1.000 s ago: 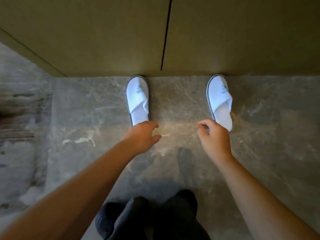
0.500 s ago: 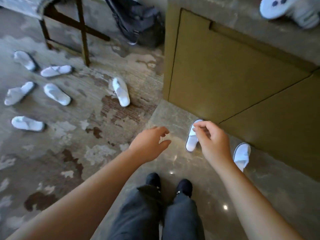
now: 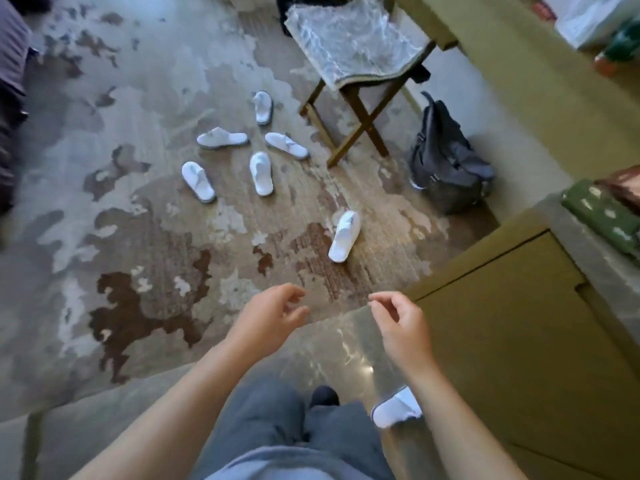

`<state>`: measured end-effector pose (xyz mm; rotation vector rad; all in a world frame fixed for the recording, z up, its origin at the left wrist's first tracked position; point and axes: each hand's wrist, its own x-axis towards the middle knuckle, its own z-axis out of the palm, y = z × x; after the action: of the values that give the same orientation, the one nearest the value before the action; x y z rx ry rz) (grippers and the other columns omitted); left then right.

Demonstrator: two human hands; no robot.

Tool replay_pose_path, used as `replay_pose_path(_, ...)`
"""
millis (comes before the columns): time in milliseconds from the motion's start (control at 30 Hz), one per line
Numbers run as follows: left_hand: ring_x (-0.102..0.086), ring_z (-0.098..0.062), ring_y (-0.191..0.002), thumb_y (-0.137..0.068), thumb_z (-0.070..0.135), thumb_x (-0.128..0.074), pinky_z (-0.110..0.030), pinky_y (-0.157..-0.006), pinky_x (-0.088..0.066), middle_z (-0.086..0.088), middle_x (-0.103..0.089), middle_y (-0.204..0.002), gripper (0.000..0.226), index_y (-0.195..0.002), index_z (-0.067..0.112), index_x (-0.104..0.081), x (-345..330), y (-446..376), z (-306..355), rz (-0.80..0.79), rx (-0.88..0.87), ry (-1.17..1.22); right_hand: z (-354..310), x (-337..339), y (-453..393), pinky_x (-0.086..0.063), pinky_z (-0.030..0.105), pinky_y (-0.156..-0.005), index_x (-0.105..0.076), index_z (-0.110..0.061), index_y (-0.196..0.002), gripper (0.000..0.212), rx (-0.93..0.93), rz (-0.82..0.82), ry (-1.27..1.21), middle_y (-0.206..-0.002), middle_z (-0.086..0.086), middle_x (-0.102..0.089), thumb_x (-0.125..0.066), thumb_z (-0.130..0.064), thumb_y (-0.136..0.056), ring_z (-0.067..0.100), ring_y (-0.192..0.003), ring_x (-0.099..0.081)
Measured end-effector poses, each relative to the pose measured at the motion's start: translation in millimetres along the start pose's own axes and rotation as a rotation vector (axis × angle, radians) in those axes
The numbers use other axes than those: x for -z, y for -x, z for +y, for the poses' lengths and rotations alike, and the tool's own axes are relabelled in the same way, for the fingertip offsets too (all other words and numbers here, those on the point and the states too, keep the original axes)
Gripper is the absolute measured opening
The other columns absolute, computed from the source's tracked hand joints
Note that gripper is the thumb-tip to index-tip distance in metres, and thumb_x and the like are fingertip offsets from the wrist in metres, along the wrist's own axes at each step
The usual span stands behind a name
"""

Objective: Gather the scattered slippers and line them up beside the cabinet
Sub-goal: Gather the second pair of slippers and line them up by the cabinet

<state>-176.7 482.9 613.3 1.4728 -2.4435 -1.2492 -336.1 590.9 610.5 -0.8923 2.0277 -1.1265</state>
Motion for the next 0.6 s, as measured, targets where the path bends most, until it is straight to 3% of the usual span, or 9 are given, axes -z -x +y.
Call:
replay_pose_path(167, -0.055, -0.011, -0.085, -0.087, 0.024, -0.054, -0.023, -0.075, -0.042, 0.003, -0.062, -0.100, 0.027, -0.112, 0.016, -0.057, 34, 5, -39, 0.213, 0.197, 0.179, -62, -35, -69, -0.039, 0.001, -0.052, -0.058, -0.025, -0.086, 0.010, 0.172, -0.199, 0.030, -0.071, -0.014, -0.057, -0.051, -0.016, -0.087, -0.010, -0.060, -0.053)
replay_pose_path(333, -0.057, -0.015, -0.084, -0.085, 0.020, -0.056, -0.027, -0.074, -0.044, 0.001, -0.062, -0.094, 0.022, -0.107, 0.014, -0.060, 70, -27, -85, 0.375, 0.335, 0.270, -111, -93, -138, -0.041, -0.001, -0.058, -0.058, -0.022, -0.085, 0.010, 0.298, -0.334, 0.018, -0.072, -0.017, -0.057, -0.052, -0.013, -0.086, -0.017, -0.065, -0.053)
replay_pose_path(600, -0.054, -0.012, -0.084, -0.087, 0.023, -0.053, -0.024, -0.076, -0.042, 0.000, -0.059, -0.099, 0.027, -0.112, 0.014, -0.057, 187, -159, -133, 0.375, 0.318, 0.269, -157, -183, -265, -0.039, 0.002, -0.052, -0.058, -0.023, -0.085, 0.012, 0.238, -0.370, 0.091, -0.069, -0.013, -0.057, -0.052, -0.013, -0.087, -0.014, -0.058, -0.052)
